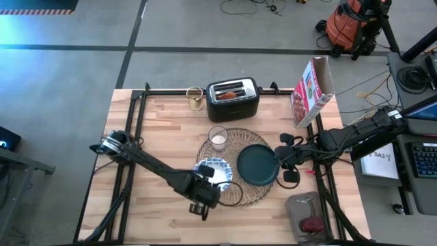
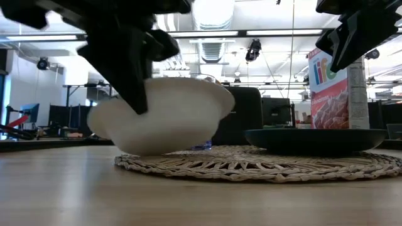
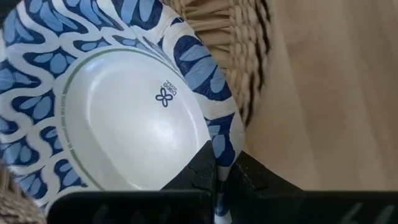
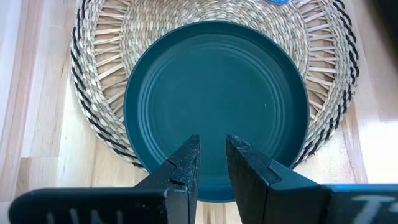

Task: Arrange a breakfast setting
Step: Put the white and blue bowl on the left of the brown place mat

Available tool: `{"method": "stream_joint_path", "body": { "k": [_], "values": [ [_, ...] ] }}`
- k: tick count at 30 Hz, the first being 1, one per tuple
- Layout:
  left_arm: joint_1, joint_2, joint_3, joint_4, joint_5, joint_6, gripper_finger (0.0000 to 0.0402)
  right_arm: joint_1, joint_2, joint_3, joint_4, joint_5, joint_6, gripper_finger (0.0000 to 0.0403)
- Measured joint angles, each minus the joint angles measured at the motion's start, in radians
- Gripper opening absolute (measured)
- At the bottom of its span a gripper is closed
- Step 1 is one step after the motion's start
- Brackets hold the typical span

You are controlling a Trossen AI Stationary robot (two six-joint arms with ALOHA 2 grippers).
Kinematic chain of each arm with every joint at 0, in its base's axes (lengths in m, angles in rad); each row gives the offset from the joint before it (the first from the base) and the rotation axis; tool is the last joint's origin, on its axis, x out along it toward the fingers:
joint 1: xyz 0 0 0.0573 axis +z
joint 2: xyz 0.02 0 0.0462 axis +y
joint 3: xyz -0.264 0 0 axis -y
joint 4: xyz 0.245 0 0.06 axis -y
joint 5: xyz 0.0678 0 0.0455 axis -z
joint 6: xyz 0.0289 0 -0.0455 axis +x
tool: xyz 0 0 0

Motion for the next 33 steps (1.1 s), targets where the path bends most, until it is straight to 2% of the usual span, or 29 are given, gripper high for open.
{"method": "stream_joint_path", "body": {
  "k": [8, 16, 33],
  "values": [
    [0.045, 0.059, 0.035, -0.003, -0.001, 0.023, 0.0002, 0.0, 0.0, 0.0, 0.001, 0.0, 0.0, 0.0068],
    [0.06, 0.064, 0.036, -0.004, 0.001, 0.018, 0.0006, 0.0, 0.0, 0.0, 0.001, 0.0, 0.0, 0.0068],
    [0.069, 0.064, 0.051, 0.003, 0.007, -0.077, 0.01, 0.0, 0.0, 0.0, 0.002, 0.0, 0.0, 0.0068]
  ]
}}
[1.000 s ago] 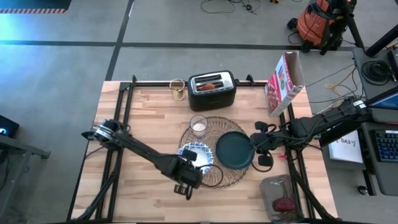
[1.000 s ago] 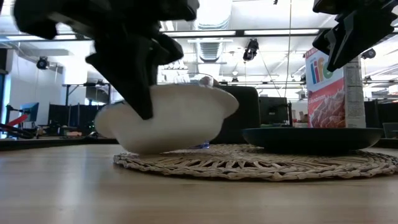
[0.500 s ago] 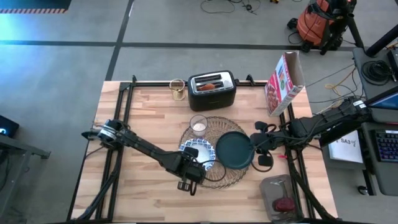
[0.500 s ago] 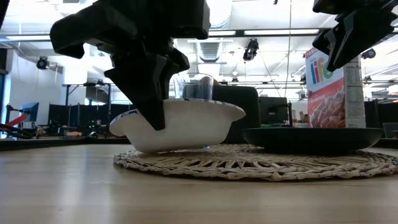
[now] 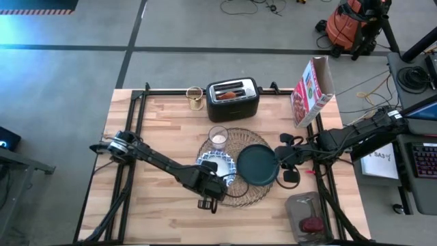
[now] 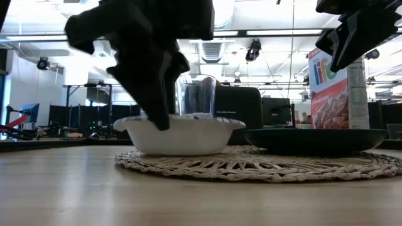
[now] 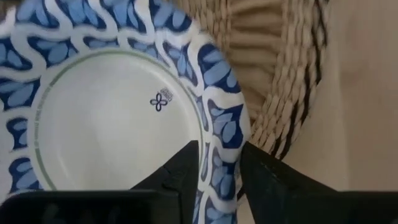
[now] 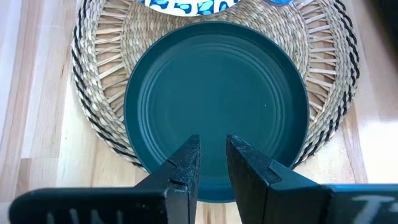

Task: Arrange a breakfast setting
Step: Put the white and blue bowl on the left of the brown place mat, then pour the cereal into the white and blue bowl

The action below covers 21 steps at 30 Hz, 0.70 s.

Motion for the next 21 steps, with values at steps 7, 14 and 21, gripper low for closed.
{"method": "stream_joint_path", "body": {
  "k": [7, 14, 21],
  "values": [
    [-0.006, -0.002, 0.071, -0.055, -0.003, -0.036, 0.0127, 0.0, 0.0, 0.0, 0.0, 0.0, 0.0, 0.0068],
    [-0.034, -0.005, 0.149, -0.146, -0.004, -0.059, 0.0129, 0.0, 0.0, 0.0, 0.0, 0.0, 0.0, 0.0068],
    [-0.045, -0.018, 0.162, -0.238, -0.031, -0.096, 0.0129, 0.0, 0.0, 0.0, 0.0, 0.0, 0.0, 0.0068]
  ]
}}
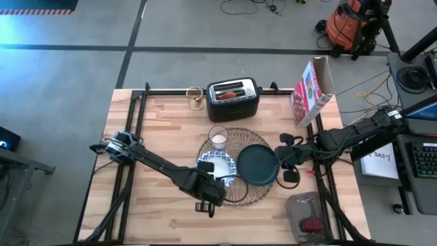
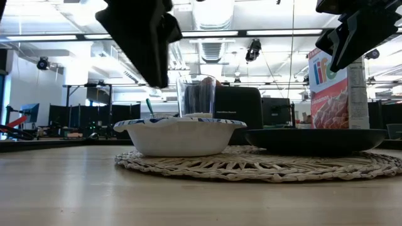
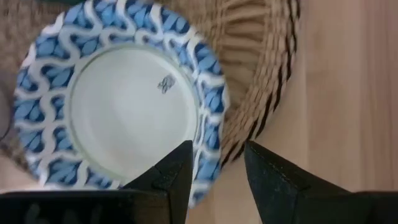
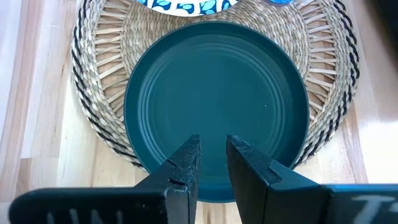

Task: Arrange a breakfast setting
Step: Pour the cereal into the white and blue bowl

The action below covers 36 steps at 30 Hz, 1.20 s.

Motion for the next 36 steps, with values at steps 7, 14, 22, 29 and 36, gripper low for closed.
{"method": "stream_joint_path", "body": {
  "k": [7, 14, 22, 29, 36],
  "values": [
    [0.01, -0.091, -0.02, -0.128, -0.025, -0.031, 0.0129, 0.0, 0.0, 0.0, 0.001, 0.0, 0.0, 0.0068],
    [0.042, -0.273, -0.228, -0.083, -0.053, -0.079, 0.0129, 0.0, 0.0, 0.0, 0.002, 0.0, 0.0, 0.0068],
    [0.156, -0.567, -0.598, 0.21, -0.055, 0.008, 0.0129, 0.0, 0.0, 0.0, 0.003, 0.0, 0.0, 0.0068],
    [0.284, -0.761, -0.862, 0.573, -0.053, 0.094, 0.0129, 0.0, 0.0, 0.0, 0.005, 0.0, 0.0, 0.0068],
    [0.329, -0.829, -0.986, 0.902, -0.109, 0.087, 0.0129, 0.0, 0.0, 0.0, 0.01, 0.0, 0.0, 0.0068]
  ]
}}
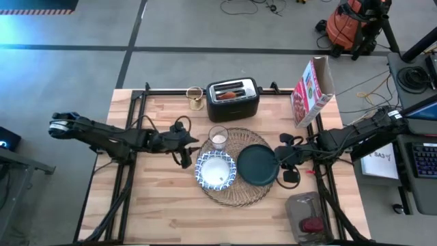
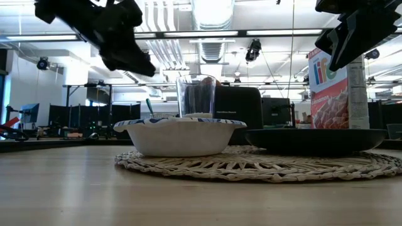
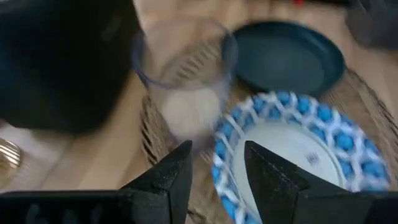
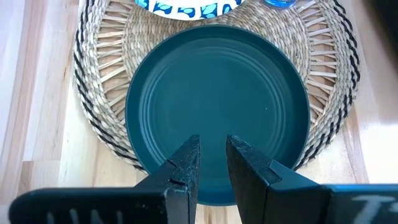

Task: Arrange a breakfast setting
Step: Pour the cereal into the white and blue bowl

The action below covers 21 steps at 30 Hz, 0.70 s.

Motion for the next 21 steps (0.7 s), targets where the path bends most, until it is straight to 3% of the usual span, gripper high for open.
{"method": "stream_joint_path", "body": {
  "k": [4, 8, 21],
  "values": [
    [-0.001, 0.004, -0.011, 0.025, -0.028, -0.069, 0.0129, 0.0, 0.0, 0.0, 0.0, 0.0, 0.0, 0.0068],
    [-0.027, 0.006, -0.011, 0.021, 0.047, -0.105, 0.0129, 0.0, 0.0, 0.0, 0.003, 0.0, 0.0, 0.0068],
    [-0.051, -0.023, 0.018, 0.025, 0.091, 0.007, 0.0129, 0.0, 0.0, 0.0, 0.008, 0.0, 0.0, 0.0068]
  ]
}}
